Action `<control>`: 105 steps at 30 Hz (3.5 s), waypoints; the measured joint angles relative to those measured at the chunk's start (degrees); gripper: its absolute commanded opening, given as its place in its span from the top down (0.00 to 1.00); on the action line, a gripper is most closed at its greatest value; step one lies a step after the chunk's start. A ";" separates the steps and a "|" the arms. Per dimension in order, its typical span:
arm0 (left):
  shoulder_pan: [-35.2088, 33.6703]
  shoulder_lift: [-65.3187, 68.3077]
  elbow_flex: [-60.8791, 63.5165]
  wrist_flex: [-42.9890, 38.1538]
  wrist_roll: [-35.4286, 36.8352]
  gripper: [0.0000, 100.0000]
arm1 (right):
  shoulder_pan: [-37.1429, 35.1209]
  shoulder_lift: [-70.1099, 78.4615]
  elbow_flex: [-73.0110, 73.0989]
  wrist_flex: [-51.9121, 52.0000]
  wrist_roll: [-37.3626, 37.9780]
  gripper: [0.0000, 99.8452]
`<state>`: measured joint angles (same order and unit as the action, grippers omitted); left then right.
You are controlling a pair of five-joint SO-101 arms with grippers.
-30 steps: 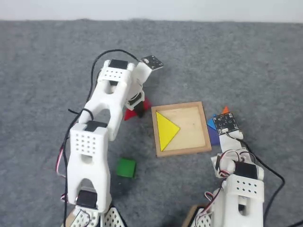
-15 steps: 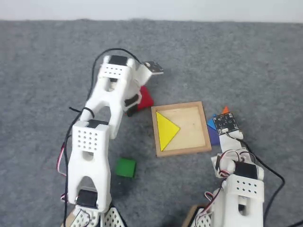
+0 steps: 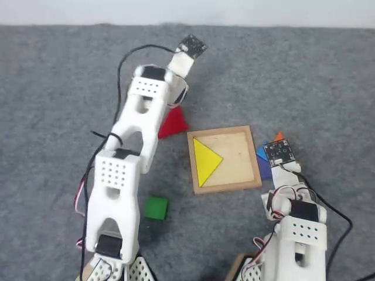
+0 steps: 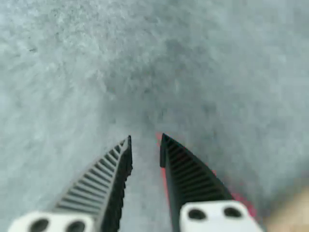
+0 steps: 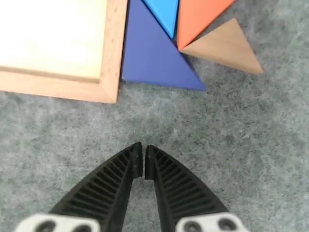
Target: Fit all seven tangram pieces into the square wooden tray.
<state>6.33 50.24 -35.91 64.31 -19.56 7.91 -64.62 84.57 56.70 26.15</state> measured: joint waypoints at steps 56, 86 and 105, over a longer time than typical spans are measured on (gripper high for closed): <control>-19.78 -65.49 89.93 -3.60 -35.25 0.73 | 0.00 0.00 0.00 0.00 0.00 0.97; -2.55 -56.79 85.54 -6.51 -23.65 0.86 | 0.00 0.00 0.00 0.00 0.00 0.97; 4.84 -60.75 74.02 5.01 -17.23 0.77 | 0.00 0.00 0.00 0.00 0.00 0.97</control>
<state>11.16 -10.51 38.11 69.32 -36.79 7.91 -64.62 84.57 56.70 26.15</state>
